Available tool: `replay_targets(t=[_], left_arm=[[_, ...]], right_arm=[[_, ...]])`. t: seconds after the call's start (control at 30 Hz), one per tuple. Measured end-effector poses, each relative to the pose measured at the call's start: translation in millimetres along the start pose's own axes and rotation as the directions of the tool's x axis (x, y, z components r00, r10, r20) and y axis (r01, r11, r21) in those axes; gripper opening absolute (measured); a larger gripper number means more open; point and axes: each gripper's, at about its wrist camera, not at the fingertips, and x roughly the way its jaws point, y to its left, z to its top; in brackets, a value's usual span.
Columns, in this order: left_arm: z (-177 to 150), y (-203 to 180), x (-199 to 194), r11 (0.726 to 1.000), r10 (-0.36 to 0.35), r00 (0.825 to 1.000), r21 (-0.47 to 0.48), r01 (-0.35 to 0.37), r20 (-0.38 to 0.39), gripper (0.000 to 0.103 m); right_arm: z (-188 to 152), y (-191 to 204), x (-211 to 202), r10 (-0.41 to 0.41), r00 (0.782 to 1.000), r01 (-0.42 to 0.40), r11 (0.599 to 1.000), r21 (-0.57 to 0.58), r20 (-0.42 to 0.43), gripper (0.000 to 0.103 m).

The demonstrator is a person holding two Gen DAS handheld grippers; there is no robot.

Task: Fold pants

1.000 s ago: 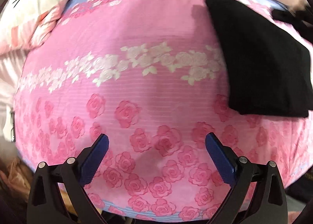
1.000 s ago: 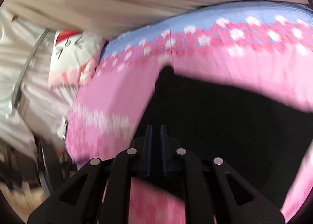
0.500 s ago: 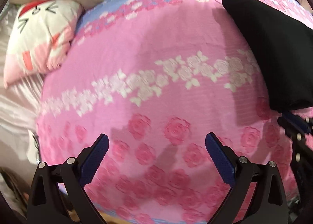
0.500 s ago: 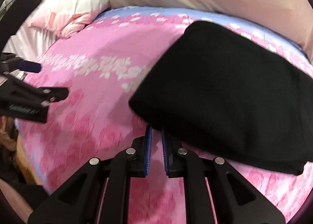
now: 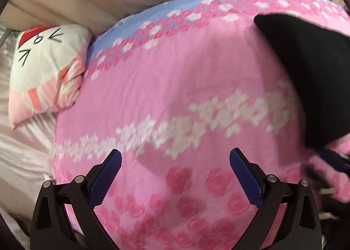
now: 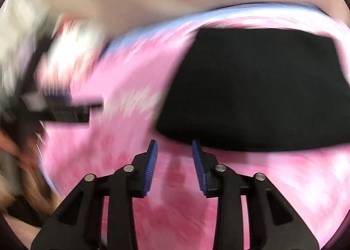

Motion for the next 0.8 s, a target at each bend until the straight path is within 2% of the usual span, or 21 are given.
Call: replay_targets(t=[0.03, 0.07, 0.1, 0.13, 0.17, 0.23, 0.33, 0.37, 0.43, 0.47, 0.53, 0.6, 0.67, 0.73, 0.8], left_arm=[[5.4, -4.3, -2.7, 0.999, -0.051, 0.999, 0.001, 0.051, 0.012, 0.098], [8.3, -9.8, -3.0, 0.996, -0.09, 0.996, 0.006, 0.09, 0.015, 0.098], [11.0, -17.5, -2.3, 0.991, -0.132, 0.991, 0.015, 0.132, 0.011, 0.098], [13.0, -27.2, -0.1, 0.984, -0.177, 0.984, 0.026, 0.177, -0.001, 0.098], [14.4, -41.1, 4.2, 0.974, -0.223, 0.974, 0.039, 0.224, -0.026, 0.098], [13.8, -63.5, 12.0, 0.961, -0.269, 0.961, 0.05, 0.272, -0.061, 0.098], [12.8, -82.1, 21.8, 0.971, -0.237, 0.968, 0.012, 0.239, -0.076, 0.098], [14.0, -82.8, 24.9, 0.967, -0.256, 0.963, -0.023, 0.255, -0.081, 0.098], [16.8, -79.6, 34.9, 0.956, -0.289, 0.951, -0.094, 0.28, -0.109, 0.098], [18.4, -78.1, 37.6, 0.953, -0.293, 0.949, -0.11, 0.281, -0.117, 0.098], [19.8, -76.2, 41.6, 0.958, -0.276, 0.953, -0.111, 0.263, -0.122, 0.098], [20.7, -75.5, 38.3, 0.97, -0.233, 0.965, -0.097, 0.222, -0.12, 0.096], [18.8, -78.5, 31.4, 0.976, -0.213, 0.972, -0.065, 0.207, -0.102, 0.095], [13.9, -82.8, 20.4, 0.983, -0.186, 0.981, -0.018, 0.185, -0.055, 0.095], [4.3, -92.0, 9.4, 0.992, -0.117, 0.993, 0.05, 0.116, 0.017, 0.095]], right_arm=[[3.7, -23.4, -26.5, -0.052, 0.997, 0.049, 0.997, 0.066, 0.05, 0.07], [6.3, -47.6, -52.4, -0.12, 0.987, 0.106, 0.986, 0.132, 0.103, 0.088], [8.4, -72.2, -74.1, -0.181, 0.974, 0.151, 0.967, 0.205, 0.137, 0.089], [11.2, -102.0, -91.4, -0.213, 0.967, 0.167, 0.942, 0.291, 0.137, 0.089], [12.7, -128.1, -100.7, -0.212, 0.969, 0.153, 0.919, 0.363, 0.127, 0.089], [11.4, -173.3, -103.2, -0.148, 0.984, 0.08, 0.871, 0.486, 0.103, 0.088], [3.8, -217.1, -84.5, -0.038, 0.996, -0.021, 0.795, 0.606, 0.083, 0.085], [1.0, -225.5, -76.3, -0.008, 0.997, -0.041, 0.785, 0.618, 0.076, 0.07], [-1.3, -229.1, -63.6, -0.036, 0.999, 0.025, 0.833, 0.553, 0.009, 0.054], [0.6, -223.8, -63.7, -0.072, 0.997, 0.066, 0.872, 0.485, -0.006, 0.049], [5.9, -204.5, -63.1, -0.185, 0.982, 0.19, 0.936, 0.297, -0.047, 0.049], [7.5, -185.0, -58.6, -0.249, 0.967, 0.254, 0.963, 0.09, -0.057, 0.049], [8.7, -164.7, -51.2, -0.309, 0.95, 0.301, 0.945, -0.129, -0.041, 0.049], [9.0, -155.9, -46.9, -0.365, 0.931, 0.352, 0.901, -0.253, -0.001, 0.049], [14.9, -159.3, -46.1, -0.375, 0.926, 0.373, 0.886, -0.275, 0.045, 0.049]])
